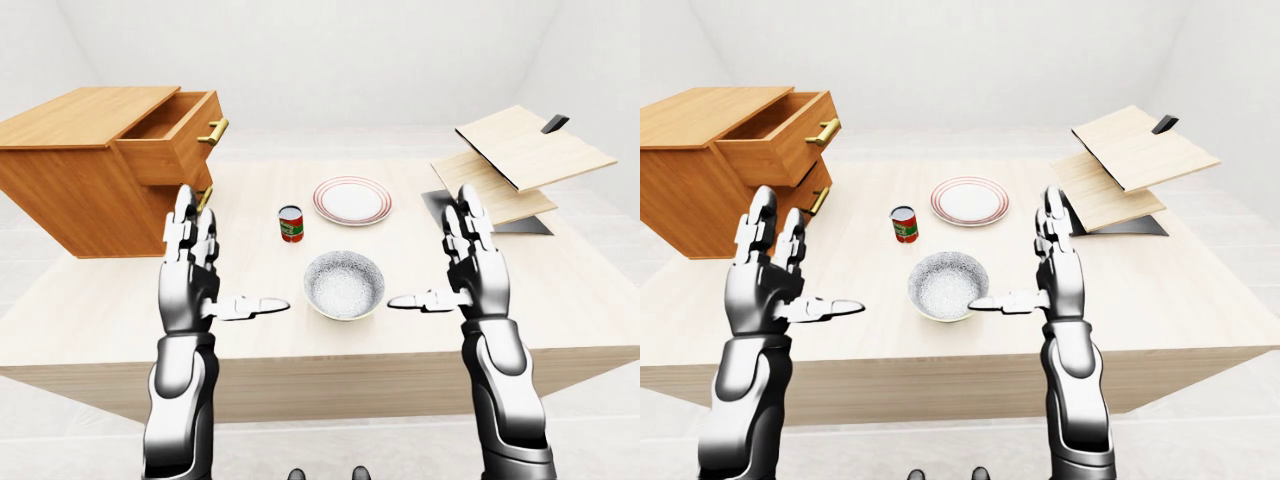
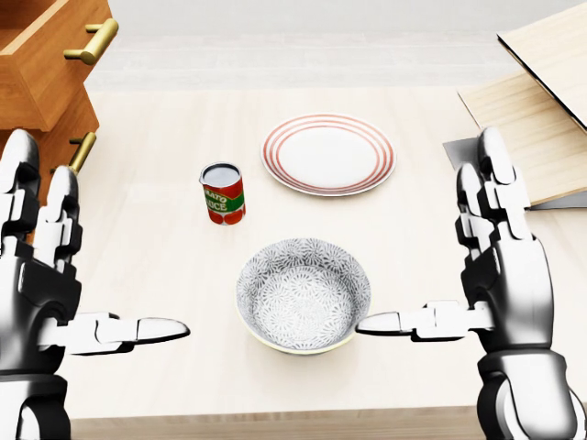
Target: Close the top drawer of the cabinet.
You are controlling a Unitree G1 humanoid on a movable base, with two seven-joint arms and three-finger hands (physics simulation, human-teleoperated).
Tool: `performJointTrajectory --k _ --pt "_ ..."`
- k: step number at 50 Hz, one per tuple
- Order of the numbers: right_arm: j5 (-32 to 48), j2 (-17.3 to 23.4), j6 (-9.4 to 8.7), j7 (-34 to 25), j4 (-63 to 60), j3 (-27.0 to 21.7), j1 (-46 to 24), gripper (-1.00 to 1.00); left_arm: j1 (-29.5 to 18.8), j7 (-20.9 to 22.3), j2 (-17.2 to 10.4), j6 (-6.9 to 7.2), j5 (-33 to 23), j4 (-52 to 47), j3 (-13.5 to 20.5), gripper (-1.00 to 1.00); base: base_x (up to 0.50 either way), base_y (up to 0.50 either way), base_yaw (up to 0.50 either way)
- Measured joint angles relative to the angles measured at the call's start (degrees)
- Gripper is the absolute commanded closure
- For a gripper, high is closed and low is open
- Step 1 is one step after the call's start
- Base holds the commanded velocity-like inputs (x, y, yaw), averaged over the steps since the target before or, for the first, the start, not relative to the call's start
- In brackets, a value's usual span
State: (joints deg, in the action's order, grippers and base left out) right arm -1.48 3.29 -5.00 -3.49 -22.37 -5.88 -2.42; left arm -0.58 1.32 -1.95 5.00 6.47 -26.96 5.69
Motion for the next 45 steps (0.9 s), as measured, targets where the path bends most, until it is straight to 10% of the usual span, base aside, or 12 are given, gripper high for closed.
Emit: performJointTrajectory --k 45 --pt "-0.51 0.16 0.0 -1.81 -12.76 -1.81 0.05 -1.0 -1.51 -1.6 -0.7 0.0 1.45 -9.6 2.09 -1.0 0.0 0.0 0.0"
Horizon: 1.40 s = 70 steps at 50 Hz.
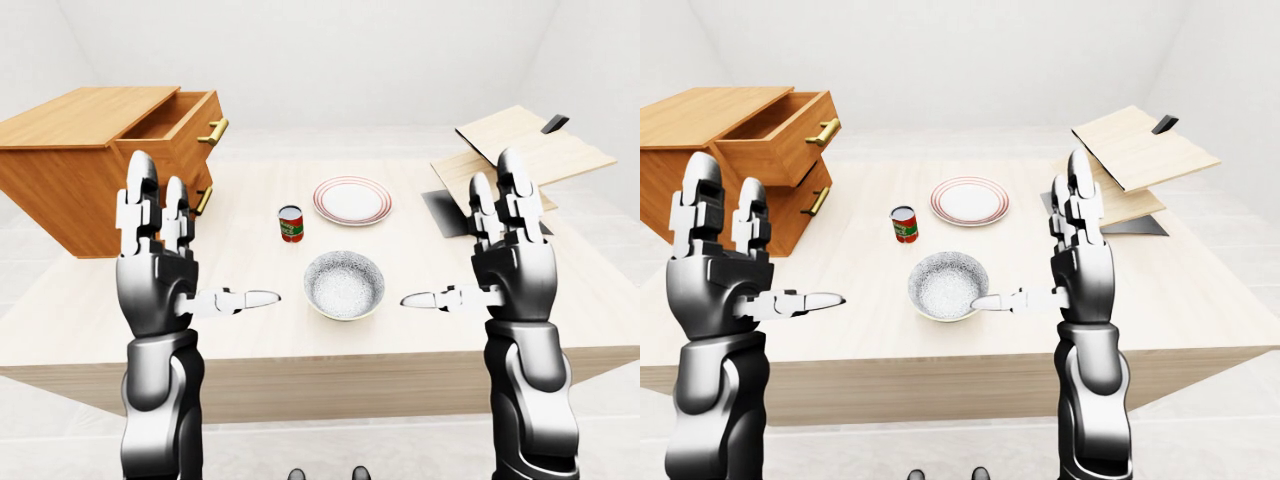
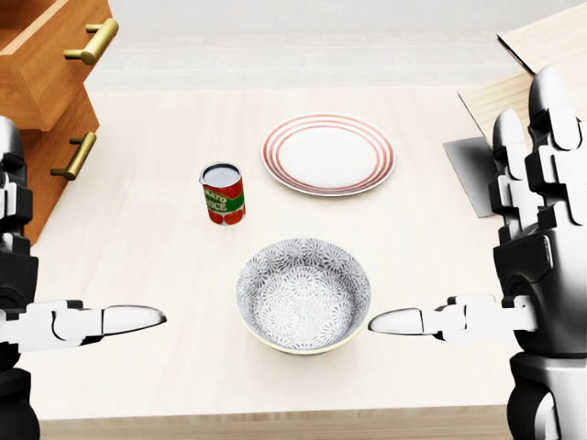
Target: Close the top drawer of the cabinet.
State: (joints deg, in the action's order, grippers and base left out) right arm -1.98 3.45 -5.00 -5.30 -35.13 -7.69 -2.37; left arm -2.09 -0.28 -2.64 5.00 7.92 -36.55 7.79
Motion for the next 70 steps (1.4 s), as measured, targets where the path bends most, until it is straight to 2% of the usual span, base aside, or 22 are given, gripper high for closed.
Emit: performJointTrajectory --k 9,70 --pt "0.06 0.01 0.0 -0.13 -0.05 0.07 0.01 -1.0 -0.18 0.45 0.1 0.0 0.17 -0.21 -0.26 -1.0 0.0 0.0 0.0" --pt "-0.03 -0.55 0.0 -1.37 0.64 1.08 1.18 -1.0 0.54 0.44 0.25 0.0 1.45 -0.26 -0.11 -1.0 0.0 0.5 0.0"
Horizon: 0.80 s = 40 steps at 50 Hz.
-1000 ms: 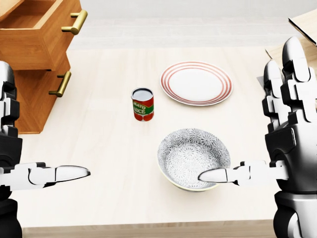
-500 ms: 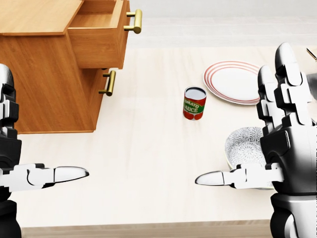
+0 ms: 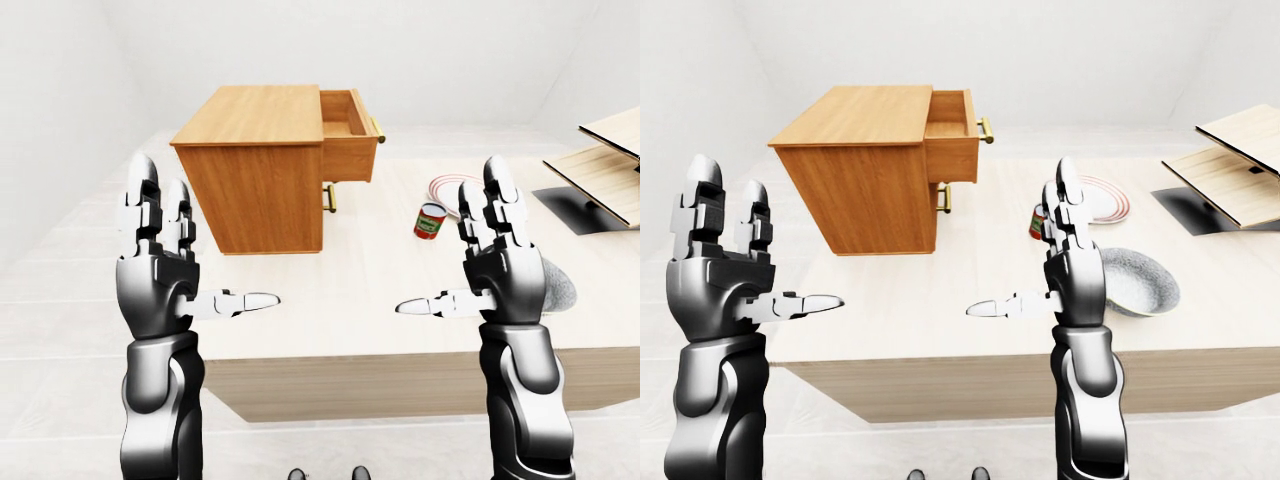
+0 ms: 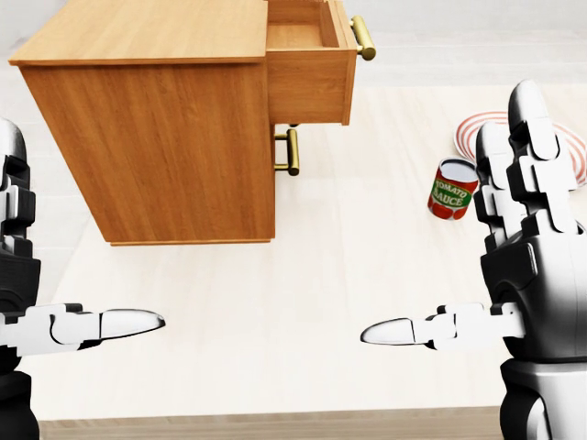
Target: Close the top drawer of the cabinet.
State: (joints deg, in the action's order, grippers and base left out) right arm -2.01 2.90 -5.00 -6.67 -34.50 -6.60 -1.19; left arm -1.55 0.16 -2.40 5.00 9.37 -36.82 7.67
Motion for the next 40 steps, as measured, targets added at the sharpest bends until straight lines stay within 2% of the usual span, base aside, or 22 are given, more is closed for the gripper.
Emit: performJointTrajectory --k 12,22,31,40 --pt "-0.11 -0.02 0.0 -0.04 -0.02 0.1 0.01 -1.0 0.05 0.02 0.01 0.0 -0.13 0.18 -0.12 -1.0 0.0 0.46 0.0" --pt "-0.27 -0.15 0.0 0.26 0.59 -0.28 0.02 -1.0 0.45 0.18 0.13 0.0 -0.41 0.58 -0.54 -1.0 0.0 0.0 0.0" --pt "-0.46 -0.18 0.0 0.41 1.17 -0.26 0.21 -1.0 0.77 0.36 0.28 0.0 -0.57 0.79 -0.88 -1.0 0.02 -0.44 0.0" --pt "-0.38 0.06 0.0 0.47 1.43 -0.36 0.44 -1.0 0.89 0.5 0.57 0.0 -0.67 0.9 -1.35 -1.0 0.02 -0.23 0.0"
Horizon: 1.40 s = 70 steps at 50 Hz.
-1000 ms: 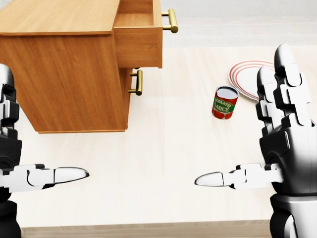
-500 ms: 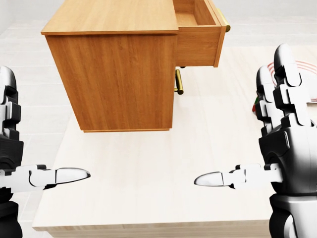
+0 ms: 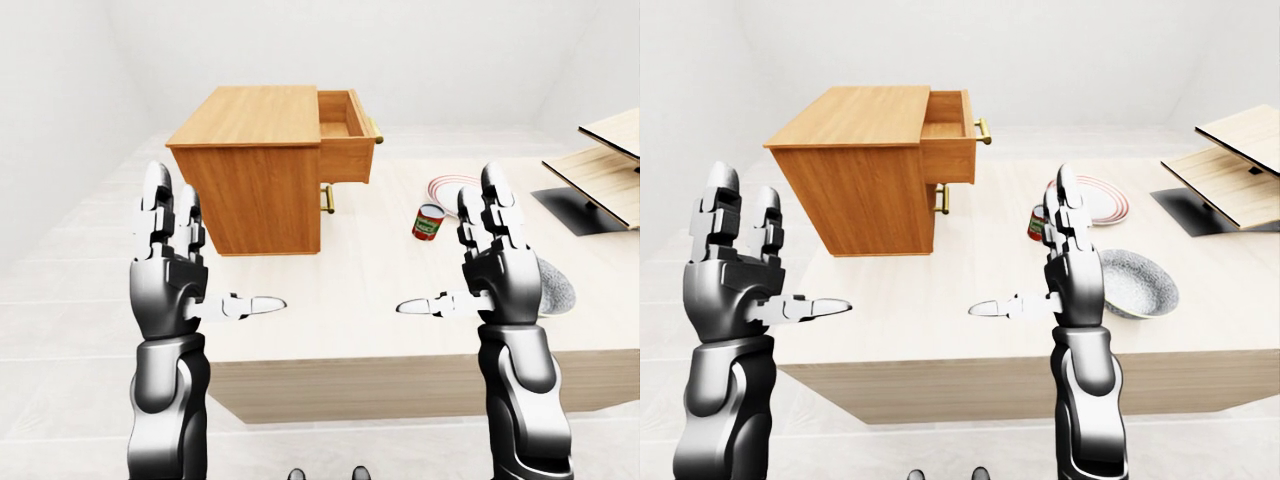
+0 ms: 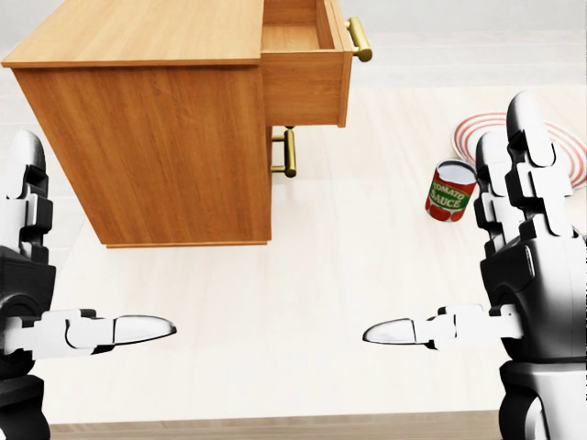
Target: Close the top drawer of the cabinet.
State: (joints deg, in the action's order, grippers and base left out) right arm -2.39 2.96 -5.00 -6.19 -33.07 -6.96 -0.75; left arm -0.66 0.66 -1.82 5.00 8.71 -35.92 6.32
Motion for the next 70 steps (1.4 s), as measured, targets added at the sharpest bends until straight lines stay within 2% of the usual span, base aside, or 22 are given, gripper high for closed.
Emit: performJointTrajectory --k 6,32,55,70 --pt "0.4 0.03 0.0 -0.12 0.33 0.28 0.26 -1.0 0.17 0.09 0.03 0.0 -0.08 0.07 -0.13 -1.0 0.08 0.0 0.0" --pt "1.39 -0.15 0.0 -0.65 0.64 0.55 0.45 -1.0 0.38 0.39 0.1 0.0 -0.15 0.46 -0.33 -1.0 0.42 0.0 0.0" --pt "1.46 -0.14 0.0 -0.77 0.75 0.43 0.36 -1.0 0.42 0.51 0.11 0.0 -0.23 0.41 -0.5 -1.0 0.21 0.01 0.0" --pt "1.34 -0.23 0.0 -0.44 1.37 0.2 0.2 -1.0 0.54 0.6 0.08 0.0 -0.66 0.7 -0.75 -1.0 0.01 0.0 0.0"
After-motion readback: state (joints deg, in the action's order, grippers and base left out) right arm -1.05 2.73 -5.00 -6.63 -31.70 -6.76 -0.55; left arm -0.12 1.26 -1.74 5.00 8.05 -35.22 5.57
